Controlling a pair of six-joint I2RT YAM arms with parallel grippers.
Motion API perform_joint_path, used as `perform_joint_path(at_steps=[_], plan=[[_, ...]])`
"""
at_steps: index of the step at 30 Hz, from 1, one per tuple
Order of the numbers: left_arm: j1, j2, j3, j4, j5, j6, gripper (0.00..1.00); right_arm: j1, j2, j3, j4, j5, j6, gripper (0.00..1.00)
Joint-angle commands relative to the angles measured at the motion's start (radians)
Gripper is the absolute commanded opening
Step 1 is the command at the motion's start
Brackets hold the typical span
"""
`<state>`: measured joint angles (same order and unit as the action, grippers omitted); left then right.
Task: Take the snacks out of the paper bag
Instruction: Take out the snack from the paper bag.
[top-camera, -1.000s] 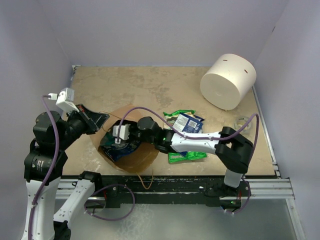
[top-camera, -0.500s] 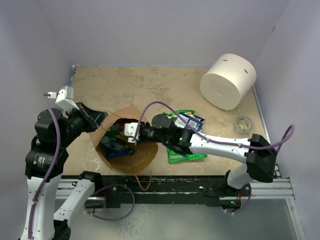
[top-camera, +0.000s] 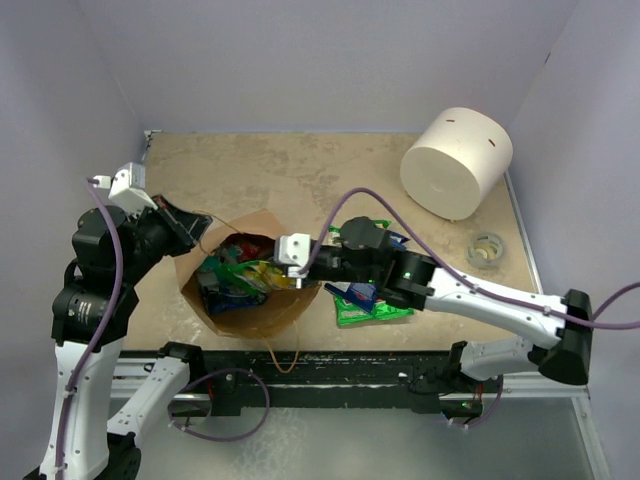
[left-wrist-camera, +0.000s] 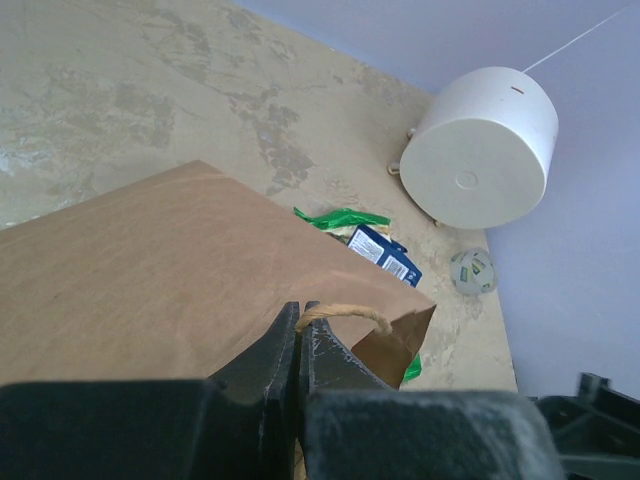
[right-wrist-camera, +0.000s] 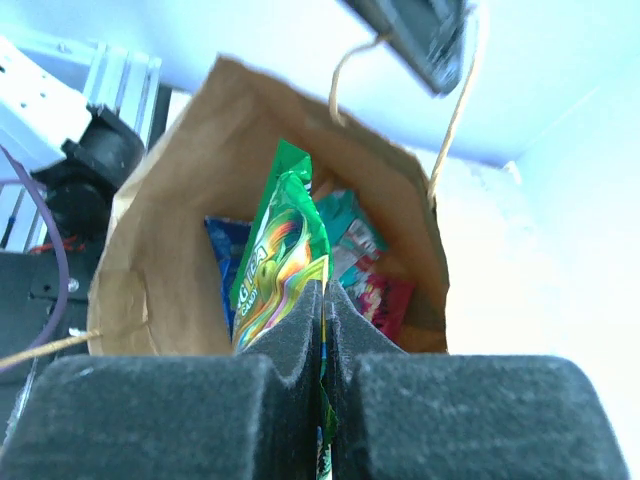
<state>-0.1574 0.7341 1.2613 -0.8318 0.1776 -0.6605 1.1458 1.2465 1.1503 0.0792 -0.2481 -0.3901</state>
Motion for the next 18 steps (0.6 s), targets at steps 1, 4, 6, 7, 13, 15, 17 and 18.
perform_joint_path(at_steps=[1,4,6,7,13,15,17,18], plan=[[-0.001,0.016,0.022,0.062,-0.007,0.007,0.0,-0.001,-0.074,0.045,0.04,0.034,0.045,0.0],[-0.001,0.022,0.017,0.072,-0.013,0.015,0.0,0.0,-0.073,0.094,0.004,0.074,0.065,0.0],[-0.001,0.029,0.014,0.072,-0.019,0.015,0.0,-0.001,-0.086,0.11,0.0,0.099,0.077,0.0],[-0.001,0.033,0.013,0.074,-0.021,0.015,0.0,0.0,-0.095,0.119,-0.006,0.108,0.085,0.0],[-0.001,0.062,0.025,0.09,-0.017,0.014,0.0,-0.001,-0.118,0.087,-0.003,0.06,0.13,0.0],[-0.001,0.068,0.026,0.107,-0.005,0.013,0.0,-0.002,-0.109,0.054,0.019,-0.074,0.094,0.0],[-0.001,0.071,0.025,0.111,0.004,0.009,0.0,-0.002,-0.108,-0.003,0.071,-0.177,-0.01,0.0],[-0.001,0.07,0.023,0.113,0.007,0.005,0.0,0.0,-0.105,-0.039,0.118,-0.18,-0.056,0.0]])
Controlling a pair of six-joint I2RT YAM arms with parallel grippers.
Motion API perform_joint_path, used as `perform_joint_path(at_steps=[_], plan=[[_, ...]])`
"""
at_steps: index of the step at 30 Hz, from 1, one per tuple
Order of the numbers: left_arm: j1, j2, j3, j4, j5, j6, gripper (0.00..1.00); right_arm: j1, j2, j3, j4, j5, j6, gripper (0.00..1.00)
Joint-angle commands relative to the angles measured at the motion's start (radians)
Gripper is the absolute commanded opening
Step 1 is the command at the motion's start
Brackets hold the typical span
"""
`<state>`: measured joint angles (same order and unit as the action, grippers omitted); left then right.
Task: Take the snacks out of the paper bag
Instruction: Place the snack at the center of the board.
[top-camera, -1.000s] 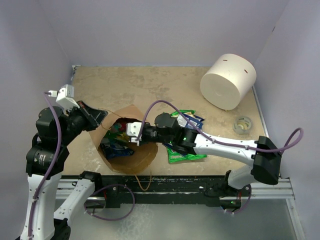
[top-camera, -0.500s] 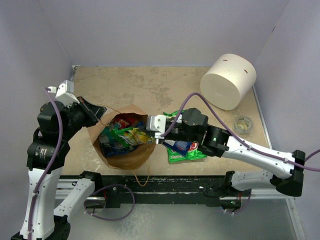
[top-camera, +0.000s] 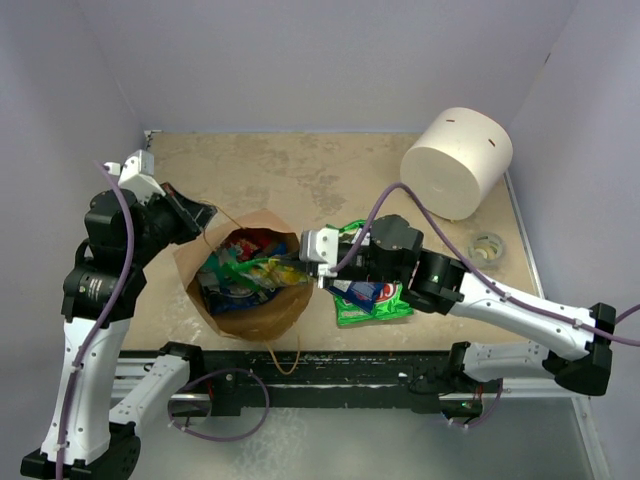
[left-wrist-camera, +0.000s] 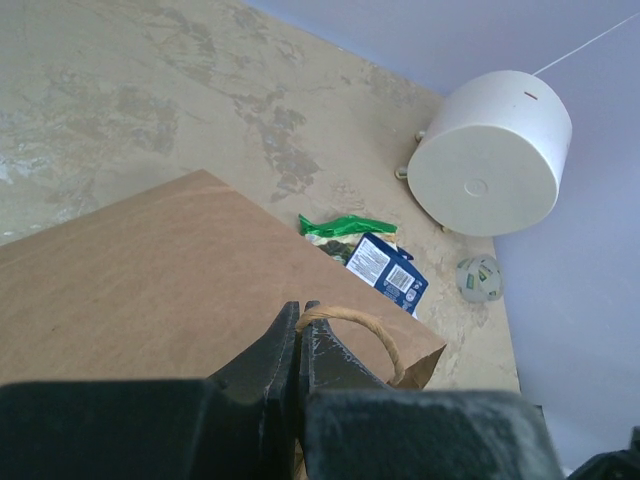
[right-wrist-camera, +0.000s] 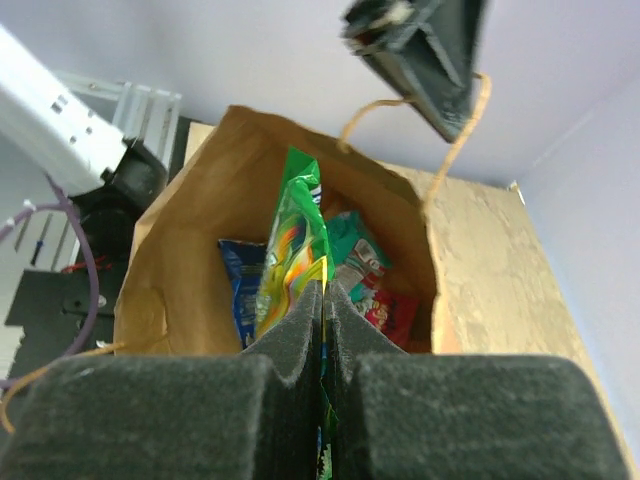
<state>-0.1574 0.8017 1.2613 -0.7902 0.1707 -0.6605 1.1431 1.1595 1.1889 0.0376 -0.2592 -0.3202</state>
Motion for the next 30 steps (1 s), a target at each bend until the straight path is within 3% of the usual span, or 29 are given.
perform_joint_path(at_steps=[1,5,8,13,16,22,25,29,30], plan=[[-0.001,0.001,0.02,0.076,0.017,0.002,0.0,0.002,-0.011,-0.103,0.203,-0.174,-0.139,0.0],[0.0,-0.005,0.027,0.077,0.003,0.016,0.0,0.0,-0.008,-0.125,0.191,-0.271,-0.406,0.0],[-0.001,-0.008,0.033,0.074,-0.012,0.023,0.0,0.0,-0.017,-0.085,0.043,-0.275,-0.62,0.0],[-0.001,0.008,0.037,0.07,-0.017,0.023,0.0,-0.012,-0.104,-0.015,-0.129,-0.215,-0.704,0.0],[-0.001,0.015,0.036,0.066,-0.022,0.023,0.0,-0.033,-0.155,0.057,-0.19,-0.169,-0.598,0.0],[-0.001,0.039,0.037,0.065,-0.021,0.027,0.0,-0.034,-0.277,0.066,-0.141,0.134,-0.347,0.0],[-0.001,0.053,0.042,0.063,-0.011,0.028,0.0,-0.035,-0.261,0.139,-0.204,0.405,-0.137,0.0],[-0.001,0.062,0.047,0.057,-0.002,0.026,0.0,-0.054,-0.183,0.243,-0.405,0.884,0.284,0.0],[-0.001,0.063,0.047,0.057,0.0,0.027,0.0,-0.075,-0.16,0.266,-0.478,0.941,0.368,0.0]])
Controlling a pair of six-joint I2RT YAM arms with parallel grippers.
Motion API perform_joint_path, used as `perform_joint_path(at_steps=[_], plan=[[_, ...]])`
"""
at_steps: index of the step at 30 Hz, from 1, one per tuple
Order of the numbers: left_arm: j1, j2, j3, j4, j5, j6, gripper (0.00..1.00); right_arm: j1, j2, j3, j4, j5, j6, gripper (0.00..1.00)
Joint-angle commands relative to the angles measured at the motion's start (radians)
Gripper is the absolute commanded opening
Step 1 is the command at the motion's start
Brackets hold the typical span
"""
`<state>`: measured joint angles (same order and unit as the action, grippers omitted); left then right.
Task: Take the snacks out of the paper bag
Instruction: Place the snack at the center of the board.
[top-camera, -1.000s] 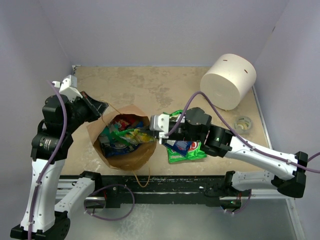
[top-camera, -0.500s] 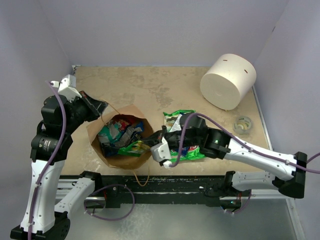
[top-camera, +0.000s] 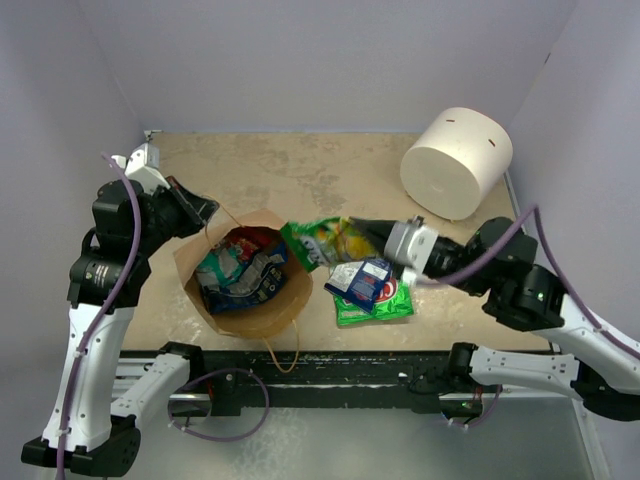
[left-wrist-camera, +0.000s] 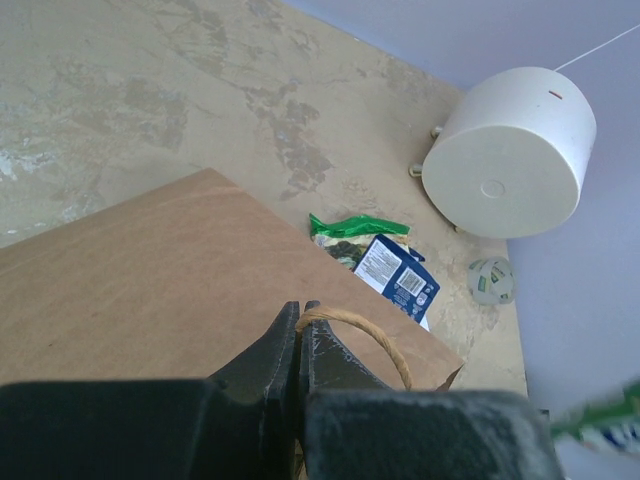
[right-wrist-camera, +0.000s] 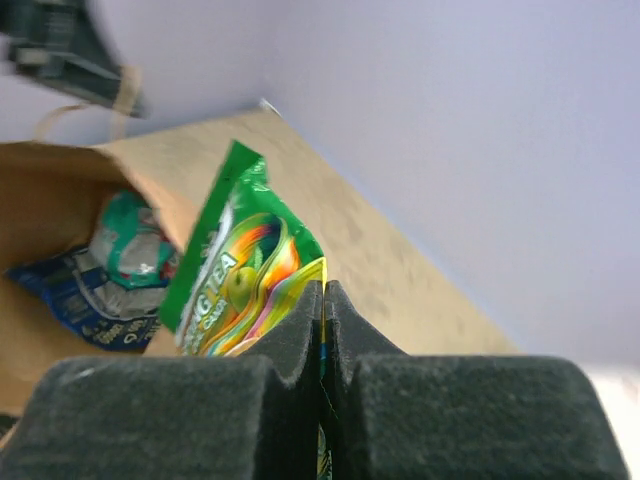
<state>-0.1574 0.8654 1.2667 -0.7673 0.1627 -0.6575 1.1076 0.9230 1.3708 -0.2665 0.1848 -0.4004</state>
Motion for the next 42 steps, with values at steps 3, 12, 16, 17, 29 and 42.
perform_joint_path(at_steps=[3,12,16,17,29,42], plan=[[0.0,0.001,0.046,0.031,0.013,0.025,0.0,-0.128,0.137,0.098,-0.328,0.422,0.633,0.0],[-0.001,-0.01,0.049,0.025,0.025,0.011,0.0,-0.23,0.284,-0.011,-0.322,0.288,0.912,0.0],[-0.001,-0.023,0.046,0.022,0.023,0.001,0.0,-0.242,0.359,-0.014,-0.297,0.298,1.026,0.0],[-0.001,-0.024,0.048,0.02,0.023,-0.001,0.0,-0.251,0.366,-0.024,-0.272,0.288,1.03,0.0],[-0.001,-0.05,0.058,-0.002,0.01,-0.001,0.0,-0.553,0.306,-0.48,0.11,0.022,1.148,0.0],[0.0,-0.066,0.017,0.05,0.098,0.003,0.0,-0.649,0.236,-0.747,0.231,0.099,1.141,0.01]])
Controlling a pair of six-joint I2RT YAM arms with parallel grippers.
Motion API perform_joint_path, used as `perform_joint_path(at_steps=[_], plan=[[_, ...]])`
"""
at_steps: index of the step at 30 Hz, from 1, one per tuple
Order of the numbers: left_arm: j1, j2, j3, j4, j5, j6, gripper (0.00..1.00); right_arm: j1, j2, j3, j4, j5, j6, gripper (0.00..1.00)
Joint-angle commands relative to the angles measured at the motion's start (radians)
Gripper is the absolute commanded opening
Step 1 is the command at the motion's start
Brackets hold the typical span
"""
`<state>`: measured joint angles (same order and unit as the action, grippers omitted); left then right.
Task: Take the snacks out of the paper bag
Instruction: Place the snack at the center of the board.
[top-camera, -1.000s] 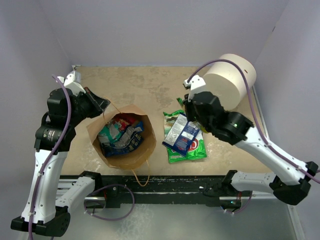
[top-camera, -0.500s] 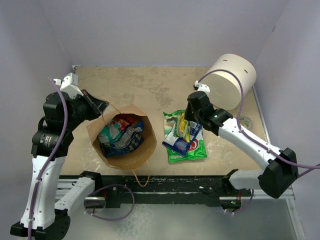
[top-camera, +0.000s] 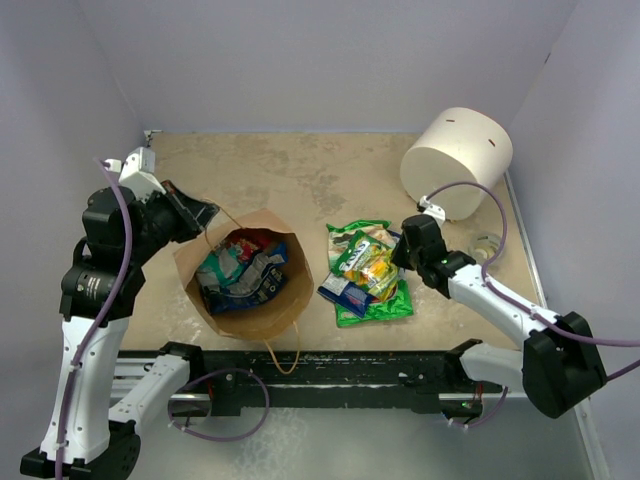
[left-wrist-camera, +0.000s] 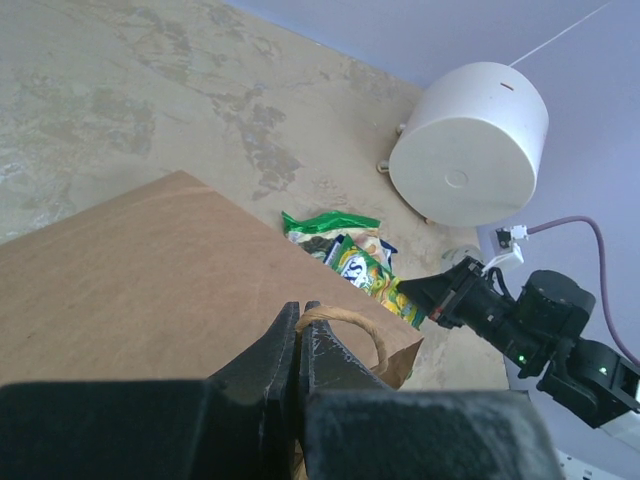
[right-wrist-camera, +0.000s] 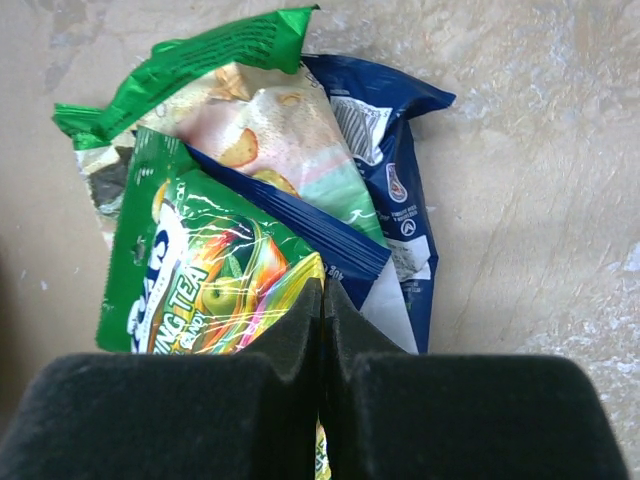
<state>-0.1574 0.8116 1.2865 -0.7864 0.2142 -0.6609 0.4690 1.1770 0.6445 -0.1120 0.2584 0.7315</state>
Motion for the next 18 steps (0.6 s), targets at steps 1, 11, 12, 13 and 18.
perform_joint_path(at_steps=[1,11,12,13,18], plan=[[-0.001,-0.015,-0.009,0.071,0.051,0.007,0.0,-0.01,-0.02,-0.021,0.073,0.025,0.006,0.07],[0.0,-0.065,-0.061,0.083,0.094,0.009,0.0,-0.01,-0.154,0.101,-0.017,-0.046,-0.264,0.69],[-0.001,-0.071,-0.064,0.087,0.099,0.009,0.0,-0.01,-0.162,0.117,-0.005,-0.078,-0.312,0.71],[-0.001,-0.075,-0.068,0.09,0.105,0.009,0.0,-0.01,-0.166,0.132,0.024,-0.097,-0.393,0.73],[-0.001,-0.091,-0.074,0.117,0.148,0.013,0.0,0.064,-0.195,0.202,0.223,-0.586,-0.614,0.74]])
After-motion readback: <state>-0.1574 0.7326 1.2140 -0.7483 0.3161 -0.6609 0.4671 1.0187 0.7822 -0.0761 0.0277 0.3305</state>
